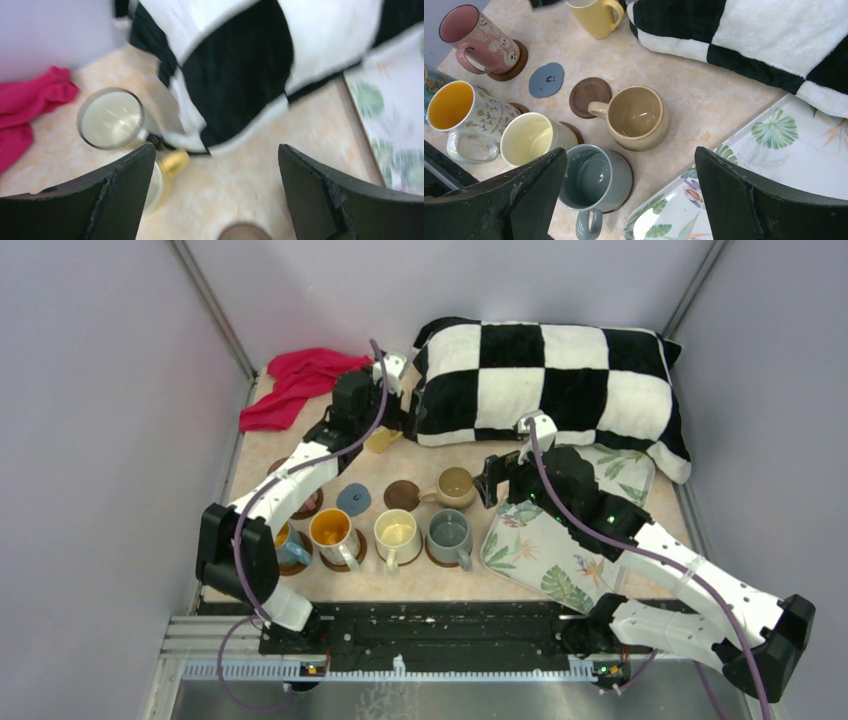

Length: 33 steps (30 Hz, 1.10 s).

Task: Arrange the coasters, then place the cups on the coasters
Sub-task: Place the cup on the coaster, then move the cup to the center of the board.

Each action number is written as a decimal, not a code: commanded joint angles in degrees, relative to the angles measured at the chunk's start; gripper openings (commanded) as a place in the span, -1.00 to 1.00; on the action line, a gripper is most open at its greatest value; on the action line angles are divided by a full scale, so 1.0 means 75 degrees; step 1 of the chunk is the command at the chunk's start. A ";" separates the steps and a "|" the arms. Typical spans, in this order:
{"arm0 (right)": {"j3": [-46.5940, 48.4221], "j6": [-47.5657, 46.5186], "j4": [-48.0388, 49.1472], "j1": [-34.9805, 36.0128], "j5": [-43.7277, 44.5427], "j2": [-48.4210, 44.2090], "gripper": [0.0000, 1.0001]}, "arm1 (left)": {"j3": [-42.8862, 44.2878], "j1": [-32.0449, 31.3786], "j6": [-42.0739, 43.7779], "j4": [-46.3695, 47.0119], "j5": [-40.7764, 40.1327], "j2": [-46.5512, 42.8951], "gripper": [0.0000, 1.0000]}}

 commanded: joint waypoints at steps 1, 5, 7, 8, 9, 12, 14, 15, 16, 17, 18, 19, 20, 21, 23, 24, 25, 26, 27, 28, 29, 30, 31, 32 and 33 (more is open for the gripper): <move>0.0073 0.0039 0.0054 -0.0071 0.0006 0.0044 0.98 | 0.1712 0.0010 -0.1089 -0.1013 -0.1948 0.0746 0.97; 0.0124 0.0036 0.0001 -0.0072 0.0056 0.0056 0.98 | 0.2622 0.0010 -0.1516 -0.1493 -0.3087 0.1378 0.97; 0.0144 0.0019 -0.0027 -0.0071 0.0066 0.0064 0.98 | 0.3077 0.0011 -0.1688 -0.1818 -0.3581 0.1720 0.97; 0.0160 0.0019 -0.0036 -0.0073 0.0079 0.0069 0.98 | 0.3306 0.0012 -0.1742 -0.1954 -0.3773 0.1882 0.97; 0.0166 0.0023 -0.0056 -0.0071 0.0081 0.0075 0.98 | 0.3462 0.0012 -0.1819 -0.2070 -0.3970 0.2027 0.97; 0.0211 0.0011 -0.0098 -0.0071 0.0053 0.0081 0.98 | 0.3918 0.0033 -0.1938 -0.2419 -0.4243 0.2520 0.97; 0.0233 0.0007 -0.0121 -0.0071 0.0041 0.0091 0.98 | 0.4249 0.0083 -0.2071 -0.2737 -0.4352 0.2920 0.98; 0.0237 0.0003 -0.0125 -0.0071 0.0039 0.0084 0.98 | 0.4398 0.0123 -0.2151 -0.2920 -0.4385 0.3071 0.97; 0.0239 -0.0002 -0.0130 -0.0071 0.0049 0.0086 0.98 | 0.4539 0.0150 -0.2251 -0.3084 -0.4455 0.3217 0.97; 0.0243 -0.0006 -0.0134 -0.0071 0.0062 0.0092 0.98 | 0.4638 0.0186 -0.2326 -0.3169 -0.4487 0.3317 0.97; 0.0248 -0.0002 -0.0134 -0.0071 0.0062 0.0090 0.98 | 0.4667 0.0222 -0.2388 -0.3199 -0.4450 0.3391 0.97; 0.0242 0.0000 -0.0124 -0.0071 0.0076 0.0092 0.98 | 0.4683 0.0252 -0.2436 -0.3192 -0.4423 0.3445 0.98; 0.0242 0.0000 -0.0122 -0.0071 0.0068 0.0103 0.98 | 0.4700 0.0276 -0.2449 -0.3199 -0.4407 0.3511 0.97; 0.0247 0.0003 -0.0122 -0.0073 0.0069 0.0106 0.98 | 0.4743 0.0297 -0.2474 -0.3239 -0.4428 0.3587 0.97; 0.0249 0.0001 -0.0122 -0.0073 0.0063 0.0138 0.98 | 0.4820 0.0353 -0.2495 -0.3278 -0.4423 0.3706 0.97; 0.0249 -0.0001 -0.0122 -0.0067 0.0071 0.0150 0.98 | 0.4840 0.0381 -0.2502 -0.3294 -0.4407 0.3761 0.97; 0.0248 -0.0010 -0.0122 -0.0074 0.0080 0.0153 0.98 | 0.4874 0.0417 -0.2508 -0.3323 -0.4380 0.3822 0.97; 0.0253 -0.0011 -0.0122 -0.0072 0.0089 0.0150 0.98 | 0.4908 0.0464 -0.2514 -0.3357 -0.4324 0.3887 0.97; 0.0260 -0.0011 -0.0122 -0.0071 0.0097 0.0151 0.98 | 0.4953 0.0493 -0.2523 -0.3388 -0.4271 0.3944 0.97; 0.0259 -0.0017 -0.0122 -0.0071 0.0102 0.0160 0.98 | 0.4981 0.0520 -0.2509 -0.3410 -0.4255 0.4009 0.97; 0.0267 -0.0022 -0.0122 -0.0071 0.0110 0.0160 0.98 | 0.4995 0.0535 -0.2495 -0.3409 -0.4233 0.4059 0.97; 0.0272 -0.0023 -0.0133 -0.0070 0.0115 0.0163 0.98 | 0.4992 0.0553 -0.2477 -0.3396 -0.4207 0.4098 0.97; 0.0283 -0.0035 -0.0156 -0.0071 0.0133 0.0151 0.98 | 0.4990 0.0579 -0.2460 -0.3360 -0.4172 0.4132 0.97; 0.0293 -0.0035 -0.0163 -0.0074 0.0147 0.0150 0.98 | 0.4990 0.0594 -0.2437 -0.3319 -0.4151 0.4177 0.97; 0.0306 -0.0045 -0.0183 -0.0072 0.0165 0.0135 0.98 | 0.5006 0.0622 -0.2424 -0.3296 -0.4112 0.4221 0.97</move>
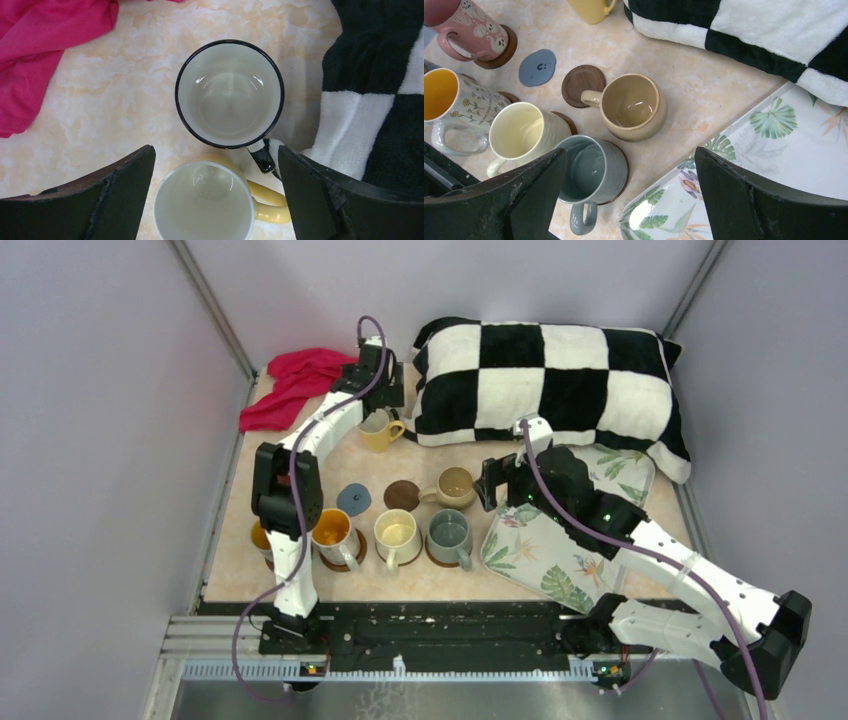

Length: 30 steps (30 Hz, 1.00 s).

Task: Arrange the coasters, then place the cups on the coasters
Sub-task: Move the cup to the center of the board.

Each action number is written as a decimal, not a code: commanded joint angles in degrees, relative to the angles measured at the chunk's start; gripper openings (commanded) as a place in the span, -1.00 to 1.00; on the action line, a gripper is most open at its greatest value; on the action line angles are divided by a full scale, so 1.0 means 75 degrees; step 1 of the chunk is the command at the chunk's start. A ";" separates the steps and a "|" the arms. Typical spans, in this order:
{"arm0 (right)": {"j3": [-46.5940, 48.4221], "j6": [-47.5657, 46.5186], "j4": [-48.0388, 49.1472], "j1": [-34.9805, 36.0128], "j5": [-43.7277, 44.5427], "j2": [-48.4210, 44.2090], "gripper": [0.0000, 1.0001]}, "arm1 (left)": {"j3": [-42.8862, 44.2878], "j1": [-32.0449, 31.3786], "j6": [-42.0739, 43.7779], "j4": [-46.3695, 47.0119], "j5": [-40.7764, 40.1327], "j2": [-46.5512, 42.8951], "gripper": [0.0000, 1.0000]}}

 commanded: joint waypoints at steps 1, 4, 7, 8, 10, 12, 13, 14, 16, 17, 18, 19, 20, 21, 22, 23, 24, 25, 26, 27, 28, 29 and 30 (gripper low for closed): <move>0.0309 -0.0040 0.0085 -0.0068 0.0168 -0.0032 0.98 | 0.0319 0.0104 -0.0034 0.0083 0.0178 0.0227 0.97; 0.0311 -0.0046 0.0071 -0.0071 0.0204 -0.0050 0.98 | 0.0460 0.0153 -0.0028 0.0088 0.0276 0.0376 0.97; 0.0323 -0.0049 0.0047 -0.0077 0.0220 -0.0050 0.98 | 0.0594 0.0167 0.0011 0.0144 0.0423 0.0513 0.97; 0.0318 -0.0049 0.0033 -0.0069 0.0221 -0.0060 0.98 | 0.0640 0.0167 0.0013 0.0156 0.0452 0.0563 0.97; 0.0325 -0.0048 0.0023 -0.0068 0.0235 -0.0079 0.98 | 0.0779 0.0167 0.0018 0.0127 0.0487 0.0684 0.97; 0.0320 -0.0054 0.0022 -0.0071 0.0256 -0.0085 0.98 | 0.0937 0.0167 0.0013 0.0079 0.0487 0.0797 0.97; 0.0329 -0.0063 0.0023 -0.0069 0.0251 -0.0075 0.98 | 0.1033 0.0167 0.0013 0.0063 0.0486 0.0857 0.97; 0.0336 -0.0062 0.0005 -0.0068 0.0256 -0.0077 0.98 | 0.1117 0.0167 0.0012 0.0037 0.0472 0.0915 0.97; 0.0330 -0.0067 0.0001 -0.0070 0.0267 -0.0074 0.98 | 0.1300 0.0167 0.0004 -0.0054 0.0397 0.1060 0.97; 0.0333 -0.0064 -0.0006 -0.0072 0.0271 -0.0074 0.98 | 0.1401 0.0173 -0.0007 -0.0118 0.0323 0.1131 0.97; 0.0334 -0.0064 -0.0012 -0.0070 0.0277 -0.0081 0.98 | 0.1497 0.0167 -0.0026 -0.0165 0.0220 0.1197 0.97; 0.0331 -0.0064 -0.0012 -0.0069 0.0287 -0.0091 0.98 | 0.1553 0.0176 -0.0058 -0.0228 0.0123 0.1255 0.97; 0.0330 -0.0064 -0.0023 -0.0068 0.0290 -0.0096 0.98 | 0.1601 0.0178 -0.0073 -0.0251 0.0089 0.1305 0.97; 0.0326 -0.0064 -0.0024 -0.0068 0.0302 -0.0097 0.98 | 0.1658 0.0178 -0.0106 -0.0303 0.0053 0.1357 0.97; 0.0320 -0.0064 -0.0015 -0.0068 0.0309 -0.0097 0.98 | 0.1708 0.0178 -0.0131 -0.0338 0.0059 0.1427 0.97; 0.0309 -0.0064 -0.0013 -0.0068 0.0314 -0.0097 0.98 | 0.1752 0.0178 -0.0144 -0.0376 0.0080 0.1485 0.97; 0.0312 -0.0064 -0.0013 -0.0068 0.0312 -0.0088 0.98 | 0.1809 0.0178 -0.0175 -0.0430 0.0069 0.1527 0.97; 0.0324 -0.0064 -0.0018 -0.0070 0.0308 -0.0089 0.98 | 0.1815 0.0178 -0.0194 -0.0446 0.0080 0.1552 0.97; 0.0313 -0.0064 -0.0015 -0.0069 0.0303 -0.0087 0.98 | 0.1813 0.0178 -0.0203 -0.0445 0.0093 0.1571 0.97; 0.0306 -0.0064 -0.0013 -0.0068 0.0303 -0.0086 0.98 | 0.1812 0.0178 -0.0218 -0.0451 0.0110 0.1591 0.97; 0.0300 -0.0058 -0.0007 -0.0074 0.0302 -0.0087 0.98 | 0.1806 0.0178 -0.0230 -0.0450 0.0126 0.1614 0.97; 0.0294 -0.0063 -0.0002 -0.0069 0.0286 -0.0078 0.98 | 0.1804 0.0178 -0.0243 -0.0437 0.0161 0.1627 0.97; 0.0291 -0.0062 0.0005 -0.0074 0.0282 -0.0080 0.98 | 0.1797 0.0178 -0.0240 -0.0418 0.0199 0.1642 0.96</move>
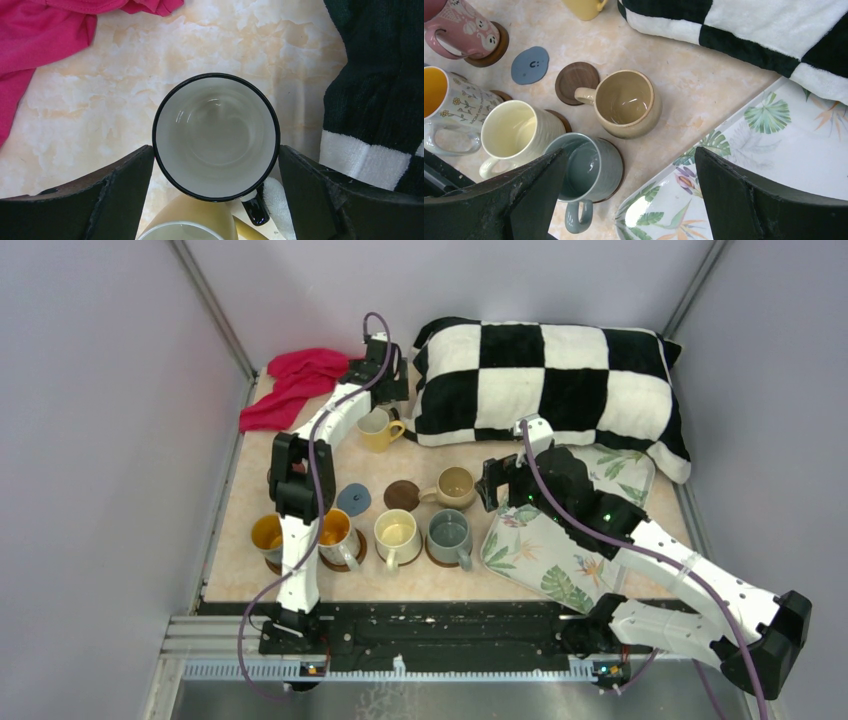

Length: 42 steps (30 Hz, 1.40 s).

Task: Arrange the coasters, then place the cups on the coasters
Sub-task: Move the cup to the center of the board.

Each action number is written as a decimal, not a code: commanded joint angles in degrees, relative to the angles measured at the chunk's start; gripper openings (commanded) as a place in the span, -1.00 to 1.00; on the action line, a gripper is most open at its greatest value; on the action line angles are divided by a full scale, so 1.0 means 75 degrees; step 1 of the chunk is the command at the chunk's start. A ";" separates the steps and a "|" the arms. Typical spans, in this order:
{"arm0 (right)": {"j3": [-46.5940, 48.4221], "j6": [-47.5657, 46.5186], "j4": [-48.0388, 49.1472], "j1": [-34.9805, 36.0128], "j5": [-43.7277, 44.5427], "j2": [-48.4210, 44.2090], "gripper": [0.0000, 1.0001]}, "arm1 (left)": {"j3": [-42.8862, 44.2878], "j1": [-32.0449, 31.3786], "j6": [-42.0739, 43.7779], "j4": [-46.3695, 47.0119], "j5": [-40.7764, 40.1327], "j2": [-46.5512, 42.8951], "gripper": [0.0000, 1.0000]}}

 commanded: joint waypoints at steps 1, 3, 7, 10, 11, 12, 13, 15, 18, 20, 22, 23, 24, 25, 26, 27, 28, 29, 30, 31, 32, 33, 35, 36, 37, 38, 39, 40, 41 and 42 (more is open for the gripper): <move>0.0274 -0.0058 0.0149 -0.0072 0.0140 -0.0066 0.98 | 0.0209 0.0024 -0.0136 -0.0070 0.0066 0.0204 0.94; 0.0280 -0.0055 0.0150 -0.0068 0.0139 -0.0050 0.98 | 0.0235 0.0024 -0.0170 -0.0046 0.0069 0.0248 0.89; 0.0284 -0.0053 0.0131 -0.0069 0.0164 -0.0063 0.98 | 0.0235 0.0024 -0.0268 -0.0045 -0.0024 0.0308 0.87; 0.0280 -0.0058 0.0120 -0.0068 0.0184 -0.0069 0.98 | 0.0275 0.0024 -0.0272 -0.0037 -0.0037 0.0385 0.91; 0.0274 -0.0061 0.0122 -0.0068 0.0195 -0.0079 0.98 | 0.0310 0.0024 -0.0272 -0.0056 -0.0110 0.0420 0.91; 0.0261 -0.0075 0.0129 -0.0068 0.0221 -0.0084 0.98 | 0.0323 0.0024 -0.0272 -0.0067 -0.0173 0.0446 0.91; 0.0251 -0.0070 0.0130 -0.0068 0.0236 -0.0088 0.98 | 0.0329 0.0034 -0.0266 -0.0053 -0.0239 0.0463 0.91; 0.0244 -0.0070 0.0141 -0.0069 0.0212 -0.0063 0.98 | 0.0315 0.0056 -0.0243 -0.0008 -0.0320 0.0477 0.91; 0.0254 -0.0059 0.0151 -0.0068 0.0079 0.0023 0.98 | 0.0269 0.0130 -0.0237 0.0077 -0.0373 0.0483 0.90; 0.0261 -0.0055 0.0154 -0.0068 0.0050 0.0049 0.98 | 0.0256 0.0197 -0.0248 0.0135 -0.0403 0.0495 0.90; 0.0255 -0.0070 0.0181 -0.0076 0.0064 0.0032 0.98 | 0.0257 0.0238 -0.0221 0.0189 -0.0416 0.0527 0.90; 0.0240 -0.0067 0.0204 -0.0069 0.0054 0.0025 0.98 | 0.0273 0.0260 -0.0195 0.0210 -0.0450 0.0550 0.90; 0.0232 -0.0070 0.0222 -0.0069 0.0051 0.0021 0.98 | 0.0300 0.0278 -0.0182 0.0221 -0.0479 0.0578 0.90; 0.0227 -0.0077 0.0233 -0.0068 0.0040 0.0016 0.98 | 0.0322 0.0297 -0.0159 0.0240 -0.0490 0.0602 0.90; 0.0220 -0.0081 0.0241 -0.0068 0.0039 0.0020 0.98 | 0.0332 0.0313 -0.0141 0.0265 -0.0516 0.0626 0.90; 0.0225 -0.0087 0.0239 -0.0068 0.0018 0.0036 0.98 | 0.0354 0.0328 -0.0105 0.0279 -0.0536 0.0649 0.90; 0.0223 -0.0082 0.0236 -0.0068 0.0004 0.0043 0.98 | 0.0386 0.0337 -0.0089 0.0272 -0.0579 0.0662 0.90; 0.0225 -0.0082 0.0246 -0.0068 -0.0004 0.0052 0.98 | 0.0397 0.0350 -0.0059 0.0289 -0.0630 0.0675 0.90; 0.0226 -0.0085 0.0244 -0.0068 -0.0022 0.0048 0.98 | 0.0397 0.0362 -0.0031 0.0310 -0.0658 0.0674 0.90; 0.0226 -0.0097 0.0247 -0.0068 -0.0027 0.0046 0.98 | 0.0406 0.0372 -0.0018 0.0317 -0.0698 0.0676 0.90; 0.0226 -0.0094 0.0252 -0.0071 -0.0029 0.0042 0.98 | 0.0409 0.0385 -0.0006 0.0332 -0.0728 0.0667 0.90; 0.0226 -0.0088 0.0258 -0.0069 -0.0024 0.0042 0.98 | 0.0409 0.0397 0.0024 0.0339 -0.0756 0.0665 0.90; 0.0224 -0.0099 0.0269 -0.0068 -0.0036 0.0042 0.98 | 0.0409 0.0410 0.0100 0.0363 -0.0837 0.0654 0.90; 0.0226 -0.0106 0.0271 -0.0068 -0.0047 0.0040 0.98 | 0.0413 0.0411 0.0147 0.0373 -0.0878 0.0644 0.90; 0.0223 -0.0105 0.0280 -0.0068 -0.0067 0.0042 0.98 | 0.0410 0.0421 0.0185 0.0376 -0.0929 0.0651 0.91; 0.0220 -0.0109 0.0282 -0.0068 -0.0074 0.0040 0.98 | 0.0409 0.0438 0.0222 0.0384 -0.0965 0.0644 0.90; 0.0225 -0.0100 0.0288 -0.0068 -0.0081 0.0033 0.98 | 0.0407 0.0457 0.0240 0.0389 -0.0980 0.0632 0.90; 0.0214 -0.0105 0.0294 -0.0068 -0.0077 0.0039 0.98 | 0.0400 0.0474 0.0259 0.0388 -0.0999 0.0625 0.90; 0.0208 -0.0105 0.0294 -0.0068 -0.0077 0.0040 0.98 | 0.0398 0.0499 0.0281 0.0394 -0.1012 0.0618 0.90; 0.0207 -0.0101 0.0291 -0.0074 -0.0096 0.0037 0.98 | 0.0397 0.0523 0.0309 0.0405 -0.1027 0.0613 0.90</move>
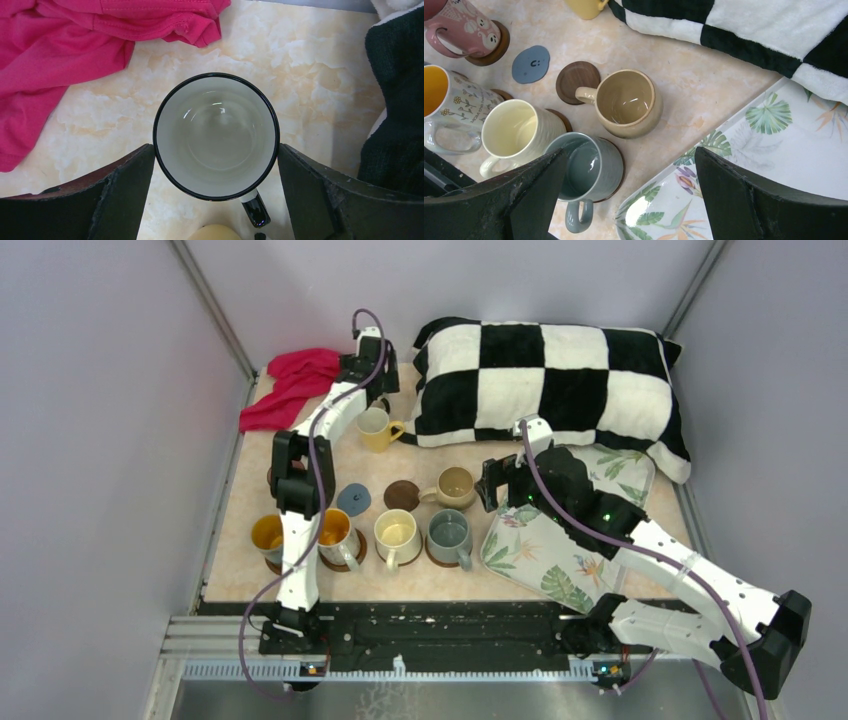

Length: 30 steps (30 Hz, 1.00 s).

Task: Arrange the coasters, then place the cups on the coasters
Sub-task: Move the cup to the center of the board.

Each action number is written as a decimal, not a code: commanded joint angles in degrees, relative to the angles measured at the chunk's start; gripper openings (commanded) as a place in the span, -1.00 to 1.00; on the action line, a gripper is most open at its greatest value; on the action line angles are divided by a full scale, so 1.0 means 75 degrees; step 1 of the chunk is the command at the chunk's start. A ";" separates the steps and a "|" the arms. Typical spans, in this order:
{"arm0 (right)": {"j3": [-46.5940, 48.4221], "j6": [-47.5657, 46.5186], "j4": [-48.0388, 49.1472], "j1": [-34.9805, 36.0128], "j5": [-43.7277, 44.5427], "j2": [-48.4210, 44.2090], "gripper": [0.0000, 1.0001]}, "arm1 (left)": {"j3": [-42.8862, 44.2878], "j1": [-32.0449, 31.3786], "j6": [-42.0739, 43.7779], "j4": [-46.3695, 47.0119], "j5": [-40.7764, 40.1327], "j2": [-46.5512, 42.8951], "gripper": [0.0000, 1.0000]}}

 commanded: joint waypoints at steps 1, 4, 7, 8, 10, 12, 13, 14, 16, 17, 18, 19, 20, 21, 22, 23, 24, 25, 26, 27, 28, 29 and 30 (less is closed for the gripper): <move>0.0212 -0.0090 0.0291 -0.0071 -0.0069 0.0028 0.98 | 0.0065 0.0220 0.0349 -0.0168 -0.0449 0.0182 0.90; 0.0213 -0.0088 0.0286 -0.0068 -0.0061 0.0007 0.98 | 0.0064 0.0277 0.0483 -0.0095 -0.0499 0.0173 0.91; 0.0202 -0.0098 0.0286 -0.0068 -0.0049 0.0004 0.98 | 0.0065 0.0351 0.0603 -0.0008 -0.0512 0.0177 0.91; 0.0202 -0.0099 0.0286 -0.0071 -0.0039 -0.0003 0.98 | 0.0072 0.0377 0.0630 0.0013 -0.0498 0.0184 0.91; 0.0210 -0.0096 0.0277 -0.0066 -0.0020 0.0005 0.98 | 0.0085 0.0439 0.0686 0.0075 -0.0459 0.0188 0.92; 0.0214 -0.0099 0.0240 -0.0068 0.0012 0.0000 0.98 | 0.0170 0.0487 0.0780 0.0092 -0.0484 0.0235 0.92; 0.0214 -0.0099 0.0239 -0.0068 0.0011 -0.0017 0.98 | 0.0220 0.0507 0.0806 0.0092 -0.0486 0.0247 0.92; 0.0195 -0.0099 0.0230 -0.0068 0.0027 -0.0024 0.98 | 0.0277 0.0530 0.0836 0.0092 -0.0492 0.0261 0.93; 0.0199 -0.0100 0.0229 -0.0068 0.0027 -0.0030 0.98 | 0.0362 0.0569 0.0888 0.0092 -0.0489 0.0290 0.93; 0.0201 -0.0105 0.0232 -0.0068 0.0023 -0.0030 0.98 | 0.0440 0.0592 0.0893 0.0087 -0.0492 0.0305 0.94; 0.0202 -0.0110 0.0229 -0.0068 0.0013 -0.0028 0.98 | 0.0496 0.0612 0.0902 0.0080 -0.0481 0.0318 0.95; 0.0201 -0.0111 0.0221 -0.0071 0.0013 -0.0025 0.98 | 0.0549 0.0638 0.0911 0.0070 -0.0466 0.0332 0.96; 0.0207 -0.0111 0.0229 -0.0069 0.0016 -0.0033 0.98 | 0.0620 0.0668 0.0914 0.0050 -0.0470 0.0352 0.97; 0.0203 -0.0111 0.0232 -0.0068 0.0012 -0.0030 0.98 | 0.0683 0.0692 0.0901 -0.0008 -0.0480 0.0376 0.97; 0.0202 -0.0111 0.0228 -0.0068 0.0013 -0.0031 0.98 | 0.0755 0.0738 0.0873 -0.0056 -0.0460 0.0391 0.97; 0.0194 -0.0111 0.0230 -0.0068 0.0005 -0.0030 0.98 | 0.0813 0.0773 0.0828 -0.0105 -0.0408 0.0395 0.97; 0.0181 -0.0110 0.0236 -0.0068 -0.0013 -0.0032 0.98 | 0.0830 0.0802 0.0776 -0.0136 -0.0350 0.0374 0.97; 0.0186 -0.0115 0.0238 -0.0068 -0.0029 -0.0030 0.98 | 0.0832 0.0816 0.0759 -0.0141 -0.0324 0.0337 0.97; 0.0190 -0.0122 0.0243 -0.0071 -0.0045 -0.0038 0.98 | 0.0833 0.0819 0.0751 -0.0124 -0.0296 0.0283 0.97; 0.0176 -0.0118 0.0250 -0.0069 -0.0060 -0.0041 0.98 | 0.0824 0.0820 0.0737 -0.0119 -0.0285 0.0231 0.97; 0.0179 -0.0116 0.0261 -0.0070 -0.0081 -0.0041 0.98 | 0.0812 0.0820 0.0703 -0.0100 -0.0295 0.0176 0.97; 0.0179 -0.0119 0.0262 -0.0069 -0.0099 -0.0041 0.98 | 0.0815 0.0820 0.0688 -0.0082 -0.0298 0.0129 0.97; 0.0172 -0.0122 0.0262 -0.0063 -0.0107 -0.0047 0.98 | 0.0819 0.0820 0.0676 -0.0083 -0.0313 0.0091 0.97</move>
